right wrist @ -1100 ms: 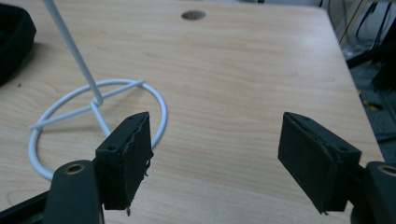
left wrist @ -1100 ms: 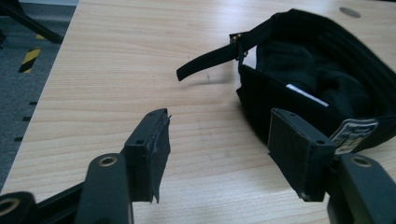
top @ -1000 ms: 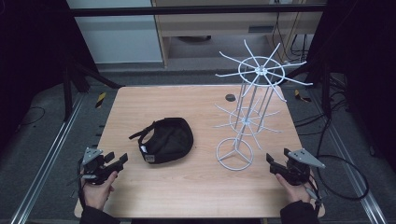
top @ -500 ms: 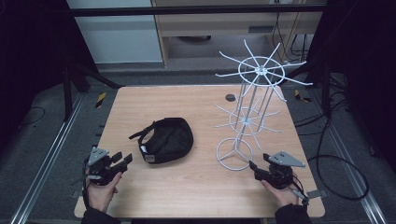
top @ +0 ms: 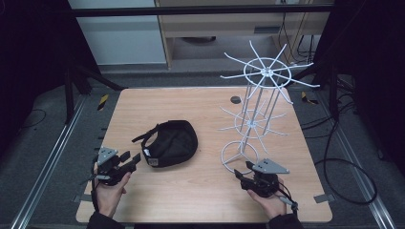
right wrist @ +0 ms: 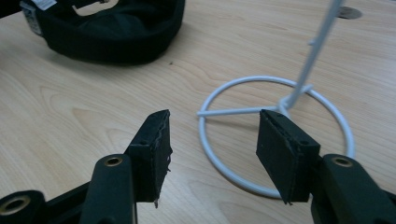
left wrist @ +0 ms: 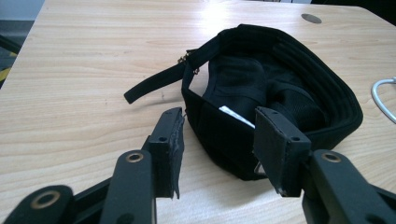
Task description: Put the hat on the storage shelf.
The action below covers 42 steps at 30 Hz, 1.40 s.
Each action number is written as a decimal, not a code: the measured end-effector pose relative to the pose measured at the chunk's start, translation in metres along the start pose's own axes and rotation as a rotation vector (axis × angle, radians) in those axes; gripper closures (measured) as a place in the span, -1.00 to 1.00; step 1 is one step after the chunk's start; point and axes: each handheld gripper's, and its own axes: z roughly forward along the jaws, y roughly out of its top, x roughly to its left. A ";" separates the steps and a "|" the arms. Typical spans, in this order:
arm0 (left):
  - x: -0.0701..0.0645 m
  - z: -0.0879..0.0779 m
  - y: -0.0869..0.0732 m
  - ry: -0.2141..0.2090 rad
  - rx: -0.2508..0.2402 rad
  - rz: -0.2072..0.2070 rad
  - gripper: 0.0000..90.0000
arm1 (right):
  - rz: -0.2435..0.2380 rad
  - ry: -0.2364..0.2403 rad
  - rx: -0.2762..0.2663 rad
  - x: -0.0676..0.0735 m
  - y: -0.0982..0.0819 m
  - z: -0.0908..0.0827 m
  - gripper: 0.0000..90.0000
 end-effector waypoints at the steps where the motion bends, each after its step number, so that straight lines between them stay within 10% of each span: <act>1: -0.001 0.002 0.000 0.000 0.004 0.003 0.15 | -0.007 0.005 0.003 0.003 0.001 0.002 0.00; 21: -0.010 0.052 0.007 0.030 0.126 -0.019 0.02 | -0.070 0.066 0.014 0.035 0.017 0.034 0.03; 42: 0.013 0.037 -0.002 0.061 0.212 -0.017 0.75 | -0.066 0.095 -0.002 0.085 0.052 0.089 0.05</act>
